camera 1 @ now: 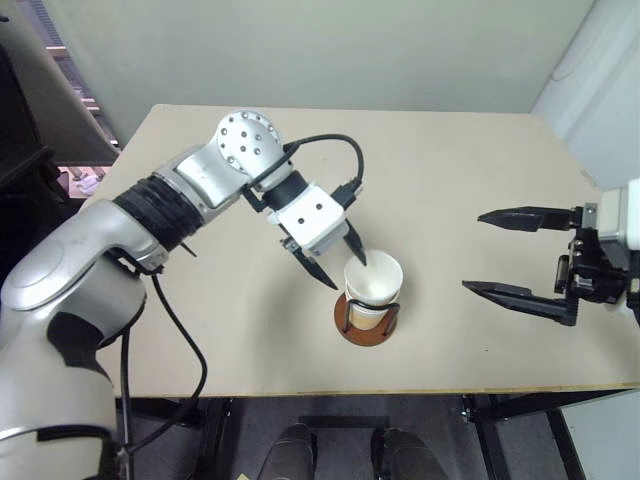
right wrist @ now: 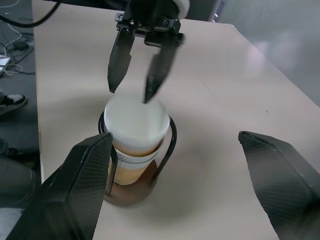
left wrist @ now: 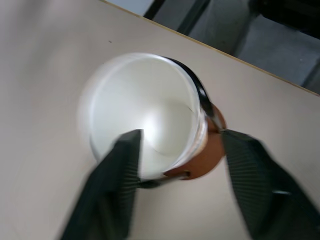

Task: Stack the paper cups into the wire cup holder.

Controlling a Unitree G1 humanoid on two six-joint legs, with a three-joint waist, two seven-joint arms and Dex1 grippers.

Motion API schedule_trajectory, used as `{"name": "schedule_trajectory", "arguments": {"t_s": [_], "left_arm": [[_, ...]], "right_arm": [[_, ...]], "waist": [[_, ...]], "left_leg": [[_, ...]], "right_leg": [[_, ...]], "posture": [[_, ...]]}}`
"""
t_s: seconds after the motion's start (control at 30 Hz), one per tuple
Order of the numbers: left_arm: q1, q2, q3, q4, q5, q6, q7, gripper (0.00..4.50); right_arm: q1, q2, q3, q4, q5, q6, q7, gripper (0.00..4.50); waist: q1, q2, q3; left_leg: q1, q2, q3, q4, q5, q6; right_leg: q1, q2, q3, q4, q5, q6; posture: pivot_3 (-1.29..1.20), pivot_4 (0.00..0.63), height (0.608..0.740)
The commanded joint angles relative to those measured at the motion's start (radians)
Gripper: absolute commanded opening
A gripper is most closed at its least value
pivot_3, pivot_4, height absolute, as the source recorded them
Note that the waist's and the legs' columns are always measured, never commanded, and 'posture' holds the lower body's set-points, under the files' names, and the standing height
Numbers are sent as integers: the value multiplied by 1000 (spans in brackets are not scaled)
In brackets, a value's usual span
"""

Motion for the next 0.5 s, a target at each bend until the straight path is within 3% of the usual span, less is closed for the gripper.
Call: {"name": "schedule_trajectory", "arguments": {"t_s": [0.03,0.2,0.37,0.5], "left_arm": [[27,-1,129,-1,4,42,-33,4350],[145,139,295,-45,-43,213,-33,4432],[415,340,489,-60,-72,423,-33,4432],[644,433,644,3,-50,504,-29,4432]], "right_arm": [[-49,-8,40,24,-3,-39,12,4201],[-77,-7,106,92,-22,-78,80,4201],[-13,3,86,248,-62,-119,174,4201],[81,-27,27,407,-137,-164,267,4201]], "waist": [[0,0,0],[-9,0,0],[-17,2,0],[-9,2,0]], "left_leg": [[0,0,0,0,0,0],[1,0,0,0,1,-1],[2,4,0,-2,6,-13],[3,4,-1,-3,6,-13]], "right_leg": [[0,0,0,0,0,0],[0,2,0,1,0,0],[-1,4,1,0,-1,-2],[-2,4,1,2,-3,-5]], "posture": [[0,150,740],[0,150,740],[0,150,740],[0,150,740]]}}
